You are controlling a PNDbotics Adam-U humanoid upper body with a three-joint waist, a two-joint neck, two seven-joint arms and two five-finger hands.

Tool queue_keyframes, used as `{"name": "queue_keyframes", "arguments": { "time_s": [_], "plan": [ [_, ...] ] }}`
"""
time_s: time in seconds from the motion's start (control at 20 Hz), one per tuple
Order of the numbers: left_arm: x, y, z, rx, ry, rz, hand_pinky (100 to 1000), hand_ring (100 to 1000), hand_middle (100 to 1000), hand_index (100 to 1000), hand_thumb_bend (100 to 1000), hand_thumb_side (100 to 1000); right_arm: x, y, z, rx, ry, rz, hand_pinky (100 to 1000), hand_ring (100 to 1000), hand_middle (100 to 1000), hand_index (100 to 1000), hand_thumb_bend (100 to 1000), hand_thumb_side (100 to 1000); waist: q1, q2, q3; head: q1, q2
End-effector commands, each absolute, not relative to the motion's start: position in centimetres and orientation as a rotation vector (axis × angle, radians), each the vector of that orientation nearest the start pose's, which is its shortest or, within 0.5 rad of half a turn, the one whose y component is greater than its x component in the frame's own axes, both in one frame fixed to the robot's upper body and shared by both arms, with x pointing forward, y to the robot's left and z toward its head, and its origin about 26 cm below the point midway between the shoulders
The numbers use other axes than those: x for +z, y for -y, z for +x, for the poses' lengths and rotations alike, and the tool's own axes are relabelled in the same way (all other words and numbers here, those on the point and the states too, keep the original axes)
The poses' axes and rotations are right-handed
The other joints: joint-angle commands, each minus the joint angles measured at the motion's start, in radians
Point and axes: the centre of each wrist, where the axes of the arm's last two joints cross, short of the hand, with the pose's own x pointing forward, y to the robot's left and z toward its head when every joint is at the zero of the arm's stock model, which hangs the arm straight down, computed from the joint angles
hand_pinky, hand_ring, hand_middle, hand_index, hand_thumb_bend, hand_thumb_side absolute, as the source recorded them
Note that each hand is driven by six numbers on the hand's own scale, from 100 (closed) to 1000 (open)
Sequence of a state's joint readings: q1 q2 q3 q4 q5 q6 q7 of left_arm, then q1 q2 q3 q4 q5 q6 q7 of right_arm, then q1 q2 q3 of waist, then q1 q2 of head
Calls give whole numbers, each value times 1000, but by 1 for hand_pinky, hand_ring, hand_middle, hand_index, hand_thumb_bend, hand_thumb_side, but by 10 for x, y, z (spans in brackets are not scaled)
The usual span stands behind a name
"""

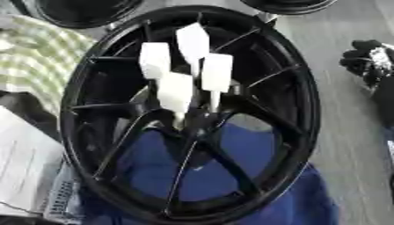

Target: Pull the pin out of the wheel hub.

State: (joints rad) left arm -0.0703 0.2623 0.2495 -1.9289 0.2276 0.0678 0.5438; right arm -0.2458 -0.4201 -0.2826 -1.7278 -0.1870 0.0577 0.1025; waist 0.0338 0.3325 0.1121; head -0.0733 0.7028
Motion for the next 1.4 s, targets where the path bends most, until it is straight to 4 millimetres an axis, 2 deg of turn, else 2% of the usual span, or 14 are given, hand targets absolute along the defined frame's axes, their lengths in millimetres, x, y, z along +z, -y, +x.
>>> {"name": "queue_keyframes", "arguments": {
  "time_s": [0.05,0.3,0.5,0.7,0.85,0.9,0.95,1.1,1.25,1.4],
  "plan": [
    [142,-342,269,575,1952,530,677,587,593,730,556,498,179,382,312,183,2001,-285,896,755,681,790,100,725,-4,-26,-1,-6,6],
    [144,-341,270,549,1963,544,678,588,594,730,552,496,189,383,313,235,2024,-300,895,758,685,792,100,684,-6,-31,-2,-8,12],
    [157,-338,269,486,2012,575,678,589,595,730,547,492,206,383,316,324,2055,-322,894,761,688,793,100,640,-6,-36,0,-7,22],
    [165,-334,270,427,2052,589,678,589,595,730,546,490,235,378,319,484,2102,-357,891,769,698,796,100,540,-10,-41,2,-8,31],
    [166,-333,271,404,2057,585,678,589,594,729,546,490,269,373,321,742,2101,-436,885,782,713,800,100,446,-17,-47,5,-10,37],
    [166,-333,271,401,2056,584,677,589,594,729,541,491,281,372,321,838,2088,-473,882,789,721,801,100,468,-19,-49,7,-11,38],
    [166,-333,271,398,2053,583,677,589,594,729,547,490,294,370,321,940,2070,-515,880,791,723,801,100,384,-21,-51,9,-11,40],
    [165,-333,270,387,2044,583,677,589,594,729,549,491,329,365,318,1211,1998,-618,875,803,737,800,100,341,-28,-56,14,-11,45],
    [165,-334,270,376,2040,580,676,589,594,728,550,491,358,358,315,1470,1895,-684,870,810,745,800,100,359,-36,-61,18,-15,49],
    [165,-334,269,365,2036,580,676,588,594,728,550,491,377,353,316,1647,1801,-715,871,820,755,803,100,390,-40,-64,20,-19,53]
  ]
}}
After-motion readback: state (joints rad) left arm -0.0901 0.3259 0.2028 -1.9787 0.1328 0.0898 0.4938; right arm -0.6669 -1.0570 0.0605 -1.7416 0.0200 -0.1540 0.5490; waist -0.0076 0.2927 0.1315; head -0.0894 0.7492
